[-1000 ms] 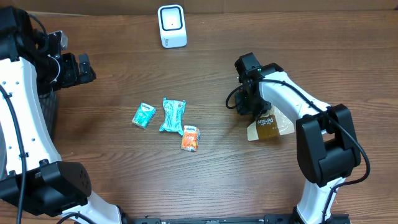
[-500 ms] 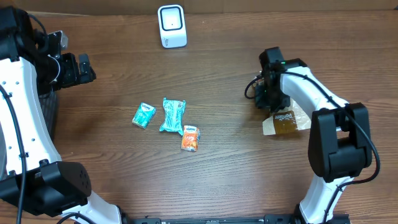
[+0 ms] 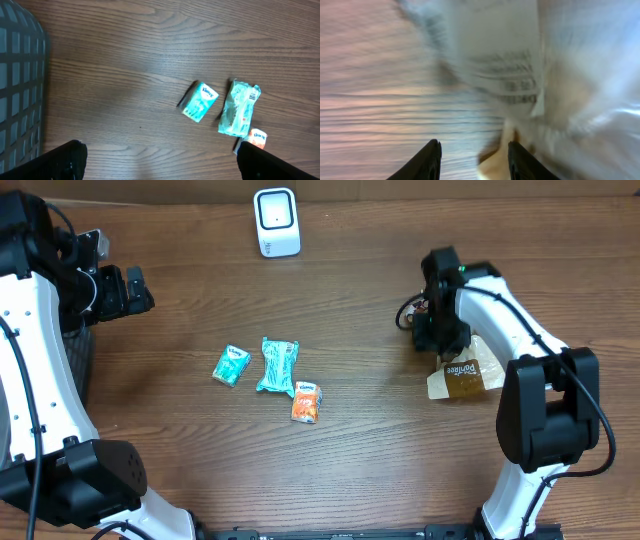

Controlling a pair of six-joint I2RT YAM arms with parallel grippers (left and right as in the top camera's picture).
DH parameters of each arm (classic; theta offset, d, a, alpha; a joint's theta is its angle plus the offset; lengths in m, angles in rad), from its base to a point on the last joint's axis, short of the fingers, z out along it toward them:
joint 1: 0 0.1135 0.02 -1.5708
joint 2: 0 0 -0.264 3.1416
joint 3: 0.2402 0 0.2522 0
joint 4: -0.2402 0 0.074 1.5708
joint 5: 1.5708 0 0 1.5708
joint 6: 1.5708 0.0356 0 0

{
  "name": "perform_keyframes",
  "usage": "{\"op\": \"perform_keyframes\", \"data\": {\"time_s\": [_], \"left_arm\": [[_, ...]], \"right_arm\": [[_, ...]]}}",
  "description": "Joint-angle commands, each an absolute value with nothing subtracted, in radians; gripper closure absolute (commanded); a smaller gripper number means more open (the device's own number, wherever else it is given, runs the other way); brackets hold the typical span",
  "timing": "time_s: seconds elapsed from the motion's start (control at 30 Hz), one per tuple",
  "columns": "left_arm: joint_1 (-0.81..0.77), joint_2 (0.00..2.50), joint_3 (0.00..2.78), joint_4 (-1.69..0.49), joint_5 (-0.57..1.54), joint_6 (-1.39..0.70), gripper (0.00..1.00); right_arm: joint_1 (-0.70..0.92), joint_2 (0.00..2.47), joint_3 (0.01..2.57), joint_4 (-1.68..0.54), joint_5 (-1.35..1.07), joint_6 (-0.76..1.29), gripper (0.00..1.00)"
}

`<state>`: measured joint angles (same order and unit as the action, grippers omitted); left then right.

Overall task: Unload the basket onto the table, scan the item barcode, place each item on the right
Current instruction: 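Lower the pouch onto the table and open the right gripper, then raise the right gripper and swing it left toward the orange packet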

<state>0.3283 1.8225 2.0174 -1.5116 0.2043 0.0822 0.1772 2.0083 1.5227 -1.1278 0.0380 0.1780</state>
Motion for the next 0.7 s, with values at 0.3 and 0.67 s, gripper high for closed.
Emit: {"op": "perform_keyframes", "data": {"time_s": [0.3,0.67], "left_arm": [[0.332,1.819,2.022,-1.510,0.202,0.098,0.00],[0.332,1.819,2.022,-1.510,0.202,0.098,0.00]], "right_arm": [[0.179,1.831,1.862,-1.363,-0.333,0.125,0.59],[0.286,1.637,1.946,-1.549,-0.346,0.130,0.59]]}}
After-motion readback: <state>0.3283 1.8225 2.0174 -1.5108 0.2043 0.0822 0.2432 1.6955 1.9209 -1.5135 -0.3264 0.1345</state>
